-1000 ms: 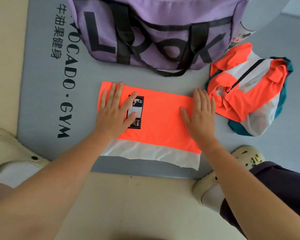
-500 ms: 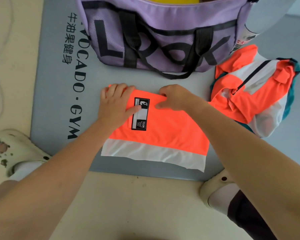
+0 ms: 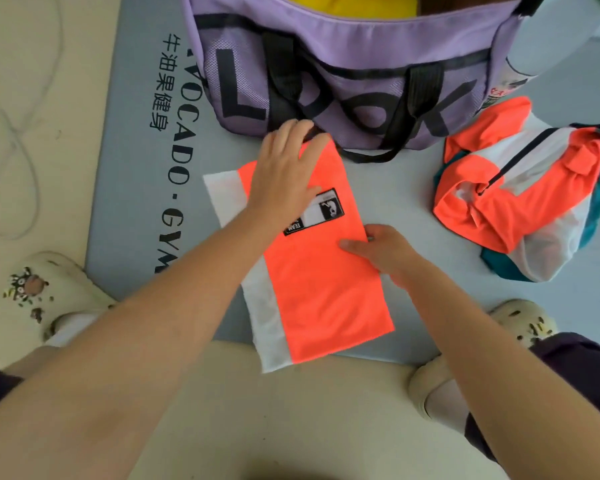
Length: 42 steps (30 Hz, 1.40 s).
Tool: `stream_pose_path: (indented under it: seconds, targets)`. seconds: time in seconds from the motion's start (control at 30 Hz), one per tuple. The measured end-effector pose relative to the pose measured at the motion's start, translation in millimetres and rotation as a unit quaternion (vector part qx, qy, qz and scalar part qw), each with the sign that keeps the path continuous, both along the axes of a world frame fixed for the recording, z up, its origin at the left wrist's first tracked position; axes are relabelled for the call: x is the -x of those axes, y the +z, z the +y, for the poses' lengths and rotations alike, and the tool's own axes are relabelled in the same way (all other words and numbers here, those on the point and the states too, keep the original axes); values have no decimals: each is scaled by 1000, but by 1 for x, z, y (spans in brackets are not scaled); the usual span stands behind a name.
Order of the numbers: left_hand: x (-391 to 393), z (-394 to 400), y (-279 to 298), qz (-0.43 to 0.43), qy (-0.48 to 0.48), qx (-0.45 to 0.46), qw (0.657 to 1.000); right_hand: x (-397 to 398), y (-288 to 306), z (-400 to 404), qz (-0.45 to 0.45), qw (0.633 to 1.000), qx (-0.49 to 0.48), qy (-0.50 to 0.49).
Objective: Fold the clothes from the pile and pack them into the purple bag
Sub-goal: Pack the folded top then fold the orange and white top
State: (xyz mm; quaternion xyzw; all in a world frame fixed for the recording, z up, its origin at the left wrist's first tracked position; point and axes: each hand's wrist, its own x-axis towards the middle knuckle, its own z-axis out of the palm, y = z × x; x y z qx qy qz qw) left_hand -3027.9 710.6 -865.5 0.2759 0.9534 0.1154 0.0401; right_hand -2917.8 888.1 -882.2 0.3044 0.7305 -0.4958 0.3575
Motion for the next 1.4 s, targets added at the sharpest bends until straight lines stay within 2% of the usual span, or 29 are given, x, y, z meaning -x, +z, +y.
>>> stream_pose_path:
  seconds: [0.07, 0.13, 0.23, 0.3, 0.33, 0.4, 0.53, 0.73, 0.83, 0.9, 1.0, 1.1, 1.17, 1.23, 1.3, 1.4]
  targets:
    - [-29, -5, -2, -19, 79, -57, 995, -26, -1, 4, -2, 999, -15, -40]
    - [-63, -20, -6, -74, 228, -93, 966, -47, -3, 9, -7, 998, -50, -49]
    - [-117, -46, -14, -192, 435, -152, 867, -63, -6, 11, -23, 995, -96, -19]
    - [-143, -56, -16, -286, 513, -185, 788, -65, -4, 9, 1, 990, -139, -8]
    - [-151, -58, -18, -320, 529, -186, 764, -65, -3, 7, 22, 987, -159, -10]
    - [-157, -60, -20, -352, 527, -167, 755, -67, -1, 2, 50, 983, -178, -20]
    - [-153, -56, -21, -344, 513, -160, 770, -73, -4, -5, 52, 985, -166, -10]
    - [-144, -30, -14, -360, 544, -217, 726, -70, -4, -3, 39, 981, -183, 43]
    - [-139, -26, -14, -373, 549, -193, 723, -70, -3, -3, 37, 982, -181, 42]
    - [-138, -27, -13, -391, 535, -219, 716, -71, -2, -3, 34, 982, -182, 40]
    - [-141, -30, -10, -456, 505, -298, 670, -69, -3, -3, 33, 983, -175, 32]
    - [-143, -39, -9, -527, 493, -395, 569, -69, -5, 1, 49, 987, -150, -3]
    - [-141, -51, -6, -569, 480, -419, 520, -73, -2, 5, 59, 990, -115, -51]
    - [-137, -61, -5, -618, 440, -415, 502, -82, 4, 9, 57, 987, -14, -150]
    - [-135, -66, -2, -647, 413, -415, 489, -89, 11, 13, 43, 966, 108, -229]
    - [-132, -65, 4, -632, 411, -437, 491, -87, 22, 17, 59, 955, 159, -242]
